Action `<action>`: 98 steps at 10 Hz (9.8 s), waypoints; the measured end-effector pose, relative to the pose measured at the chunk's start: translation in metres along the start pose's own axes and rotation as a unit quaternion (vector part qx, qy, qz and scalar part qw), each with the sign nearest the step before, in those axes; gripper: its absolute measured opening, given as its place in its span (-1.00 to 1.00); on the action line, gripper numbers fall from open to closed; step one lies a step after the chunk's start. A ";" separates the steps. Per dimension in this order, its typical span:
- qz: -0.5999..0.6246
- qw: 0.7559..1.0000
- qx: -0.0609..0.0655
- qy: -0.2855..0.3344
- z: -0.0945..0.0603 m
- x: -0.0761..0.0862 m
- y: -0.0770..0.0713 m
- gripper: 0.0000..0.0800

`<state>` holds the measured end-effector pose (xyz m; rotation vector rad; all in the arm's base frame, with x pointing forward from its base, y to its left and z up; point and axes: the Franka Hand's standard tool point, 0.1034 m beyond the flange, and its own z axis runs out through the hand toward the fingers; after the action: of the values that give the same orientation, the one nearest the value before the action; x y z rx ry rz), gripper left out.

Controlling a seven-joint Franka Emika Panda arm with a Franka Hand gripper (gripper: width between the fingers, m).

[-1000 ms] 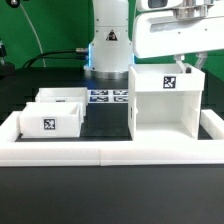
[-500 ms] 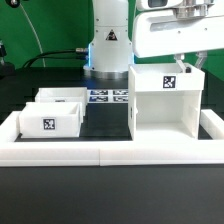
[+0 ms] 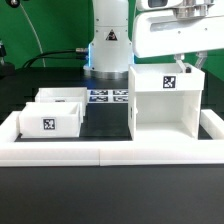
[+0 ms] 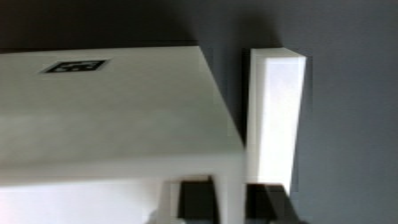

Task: Assemble drawer

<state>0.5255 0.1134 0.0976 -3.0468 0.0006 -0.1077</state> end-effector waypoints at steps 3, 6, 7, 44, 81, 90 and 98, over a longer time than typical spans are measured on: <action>0.087 0.996 0.004 0.003 -0.001 0.001 -0.002 -0.90; 0.149 0.989 0.007 0.003 -0.001 0.002 -0.004 -0.90; 0.146 0.989 0.007 0.003 -0.002 0.002 -0.004 -0.90; 0.705 0.703 0.080 -0.035 0.006 0.115 -0.008 -0.90; 0.011 1.000 0.006 -0.016 -0.045 0.050 0.110 0.62; 0.019 0.999 -0.024 -0.012 -0.012 0.014 0.176 0.62; -0.019 0.999 -0.030 -0.012 0.004 0.011 0.206 0.62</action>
Offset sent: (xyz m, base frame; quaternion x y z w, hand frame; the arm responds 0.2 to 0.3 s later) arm 0.0000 0.0000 0.0000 0.0000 0.0000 0.1296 0.9916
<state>0.5377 -0.0917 0.0756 -3.1079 -0.0562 -0.0750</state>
